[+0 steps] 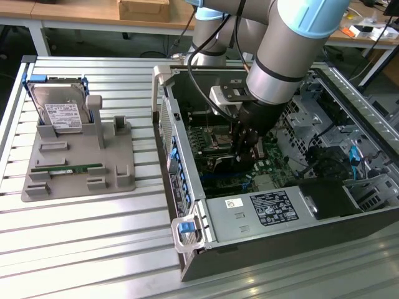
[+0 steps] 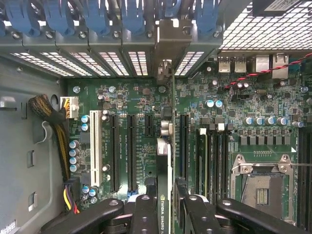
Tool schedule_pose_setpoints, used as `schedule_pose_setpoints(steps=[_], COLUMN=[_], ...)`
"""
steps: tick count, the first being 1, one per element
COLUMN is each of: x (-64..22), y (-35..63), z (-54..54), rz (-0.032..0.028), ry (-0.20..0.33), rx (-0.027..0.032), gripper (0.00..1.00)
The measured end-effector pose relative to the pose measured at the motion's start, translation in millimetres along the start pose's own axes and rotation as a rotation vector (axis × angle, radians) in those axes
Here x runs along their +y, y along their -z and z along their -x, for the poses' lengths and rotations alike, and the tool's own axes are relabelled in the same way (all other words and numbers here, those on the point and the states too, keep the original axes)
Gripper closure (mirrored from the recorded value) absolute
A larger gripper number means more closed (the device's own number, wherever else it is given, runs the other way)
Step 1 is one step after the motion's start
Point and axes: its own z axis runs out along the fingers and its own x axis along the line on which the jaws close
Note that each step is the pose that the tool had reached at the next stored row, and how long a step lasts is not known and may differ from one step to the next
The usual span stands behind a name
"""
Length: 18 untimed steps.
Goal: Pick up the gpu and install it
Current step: 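Insert the gpu into the slot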
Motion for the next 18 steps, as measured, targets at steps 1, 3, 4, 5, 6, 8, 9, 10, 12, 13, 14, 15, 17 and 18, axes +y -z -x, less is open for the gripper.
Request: schedule_pose_setpoints(steps=[1,3,4,5,6,8,9,10,12,13,14,15,17,18], x=[-0.1,-0.1,-0.2,-0.2,-0.2,-0.2,-0.2,-0.2,0.4,0.9,1.3,1.7,2.2,2.3], y=[-0.7,-4.0,-5.2,-5.5,-5.6,-6.2,-5.7,-5.5,10.6,21.5,31.7,41.6,53.1,55.7], z=[0.0,-0.1,-0.1,0.0,0.0,0.1,0.0,0.0,0.1,1.4,2.8,5.9,12.7,13.5], rz=[-0.0001,0.0003,0.0004,0.0001,0.0000,-0.0006,-0.0001,0.0000,0.0001,0.0000,0.0000,0.0001,0.0000,0.0000], ry=[0.000,0.000,0.000,0.000,0.000,0.000,0.000,0.000,0.000,0.000,0.000,0.000,0.000,0.000], rx=[0.0000,0.0007,0.0008,0.0002,0.0001,-0.0013,-0.0002,0.0000,0.0002,0.0001,0.0000,0.0001,0.0001,0.0000], gripper=[0.74,0.74,0.74,0.74,0.74,0.73,0.60,0.60,0.60,0.60,0.60,0.62,0.87,0.89])
